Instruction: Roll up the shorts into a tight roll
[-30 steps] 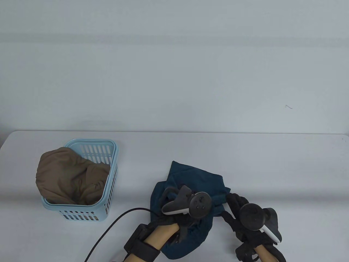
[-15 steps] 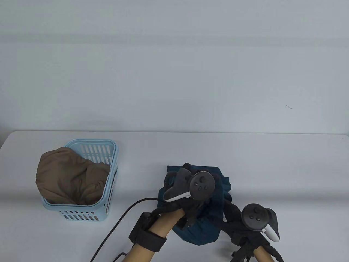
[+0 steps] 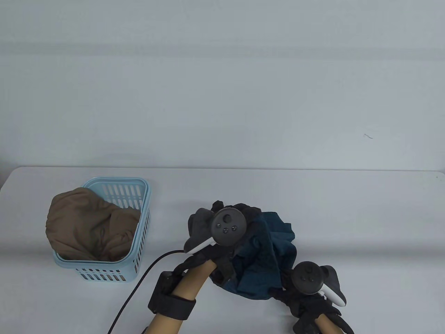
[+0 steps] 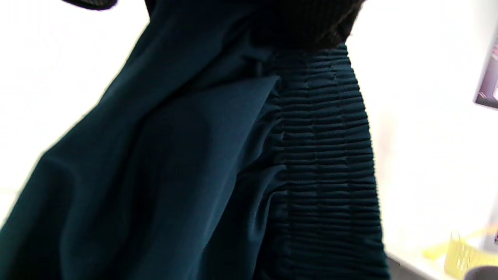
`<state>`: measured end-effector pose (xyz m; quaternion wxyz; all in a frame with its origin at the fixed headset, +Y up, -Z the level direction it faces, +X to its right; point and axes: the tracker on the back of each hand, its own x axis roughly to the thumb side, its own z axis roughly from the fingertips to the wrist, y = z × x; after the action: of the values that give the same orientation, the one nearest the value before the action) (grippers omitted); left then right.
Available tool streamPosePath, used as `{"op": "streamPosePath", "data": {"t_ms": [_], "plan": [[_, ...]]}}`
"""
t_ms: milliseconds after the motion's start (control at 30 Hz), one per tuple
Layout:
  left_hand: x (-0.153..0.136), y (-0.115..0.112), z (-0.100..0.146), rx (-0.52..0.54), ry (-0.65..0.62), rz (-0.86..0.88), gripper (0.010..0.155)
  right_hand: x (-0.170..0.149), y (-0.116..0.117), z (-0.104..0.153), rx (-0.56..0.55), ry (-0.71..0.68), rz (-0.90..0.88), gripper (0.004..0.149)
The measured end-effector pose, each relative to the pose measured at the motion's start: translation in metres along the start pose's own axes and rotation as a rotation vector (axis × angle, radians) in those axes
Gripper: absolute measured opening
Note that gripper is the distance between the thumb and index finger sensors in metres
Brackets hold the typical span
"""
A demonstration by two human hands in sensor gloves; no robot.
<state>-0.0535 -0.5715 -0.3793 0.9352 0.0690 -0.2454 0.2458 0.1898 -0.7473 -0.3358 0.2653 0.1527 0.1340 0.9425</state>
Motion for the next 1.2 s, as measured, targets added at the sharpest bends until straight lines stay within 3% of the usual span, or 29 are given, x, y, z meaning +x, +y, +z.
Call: {"op": "streamPosePath", "data": {"t_ms": [133,300,533,667,800,967,1100,1200], "plan": [[-0.045,0.002,0.013,0.011,0.104,0.175,0.044,-0.001,-0.020,0.005,-0.131,0.058,0.070,0.045],[-0.080,0.008,0.022,-0.012,0.174,0.216,0.044,0.011,-0.063,0.009,-0.341,0.087,0.165,0.044],[-0.077,0.059,0.022,0.044,0.103,0.309,0.043,0.056,-0.170,0.026,-0.542,0.018,0.057,0.043],[-0.061,0.086,0.025,0.099,0.020,0.361,0.044,0.075,-0.214,0.042,-0.545,-0.062,-0.017,0.043],[-0.047,0.108,0.033,0.122,-0.046,0.369,0.044,0.079,-0.241,0.061,-0.528,-0.147,-0.125,0.043],[-0.029,0.125,0.045,0.063,-0.137,0.409,0.045,0.078,-0.265,0.086,-0.385,-0.260,-0.272,0.043],[-0.022,0.131,0.042,0.010,-0.154,0.436,0.045,0.078,-0.277,0.089,-0.314,-0.277,-0.268,0.043],[-0.031,0.121,0.024,-0.004,-0.067,0.392,0.045,0.070,-0.277,0.067,-0.288,-0.211,-0.226,0.043]]}}
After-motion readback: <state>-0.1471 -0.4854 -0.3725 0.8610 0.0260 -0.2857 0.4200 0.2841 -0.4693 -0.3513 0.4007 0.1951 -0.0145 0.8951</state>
